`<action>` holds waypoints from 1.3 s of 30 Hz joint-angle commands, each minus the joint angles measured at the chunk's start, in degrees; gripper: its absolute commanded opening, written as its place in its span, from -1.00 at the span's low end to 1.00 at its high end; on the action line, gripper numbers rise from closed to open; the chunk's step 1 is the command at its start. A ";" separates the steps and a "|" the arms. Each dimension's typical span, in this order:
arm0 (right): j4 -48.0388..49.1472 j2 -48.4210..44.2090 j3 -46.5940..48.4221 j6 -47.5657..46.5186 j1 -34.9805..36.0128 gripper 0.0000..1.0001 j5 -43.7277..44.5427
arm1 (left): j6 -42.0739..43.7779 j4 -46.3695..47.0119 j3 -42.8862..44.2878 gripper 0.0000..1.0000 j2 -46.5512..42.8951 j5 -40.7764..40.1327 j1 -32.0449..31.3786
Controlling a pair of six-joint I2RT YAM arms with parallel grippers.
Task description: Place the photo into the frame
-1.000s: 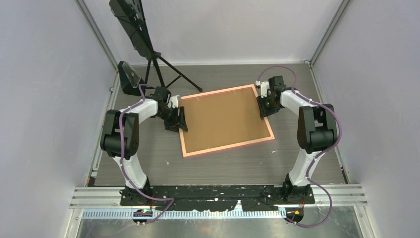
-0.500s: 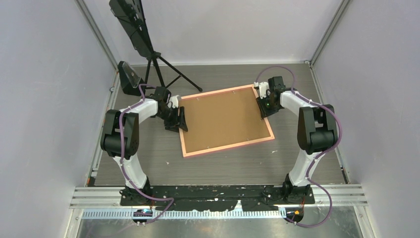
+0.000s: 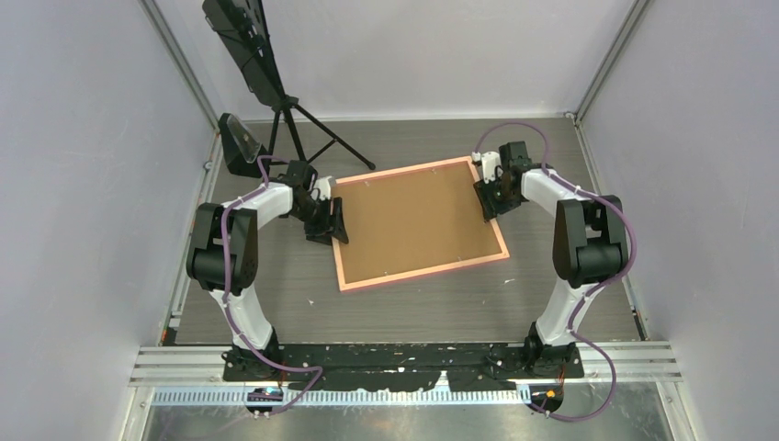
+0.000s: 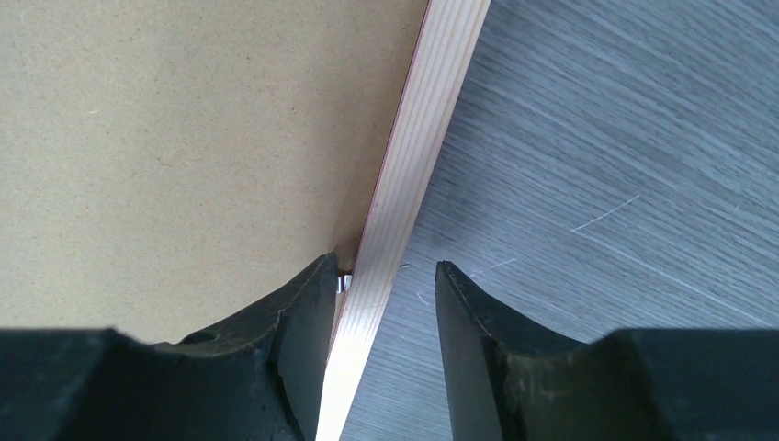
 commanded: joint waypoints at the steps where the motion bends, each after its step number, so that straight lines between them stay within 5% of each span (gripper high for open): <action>1: -0.53 -4.72 0.40 1.05 -0.09 0.03 -0.91 | 1.64 1.28 -0.34 0.13 2.24 -1.02 -0.72; 9: 1.18 -7.23 2.43 3.96 -0.04 0.18 -4.20 | 1.73 1.26 -0.26 0.08 2.60 -0.41 -0.71; 31: 4.29 0.95 14.91 4.66 3.03 0.29 -8.79 | 3.88 -1.25 1.98 -0.98 3.43 0.16 -6.30; 39: 3.84 7.91 22.35 -0.83 5.43 0.35 -7.24 | 4.90 -2.19 2.63 -1.00 3.35 -0.08 -7.27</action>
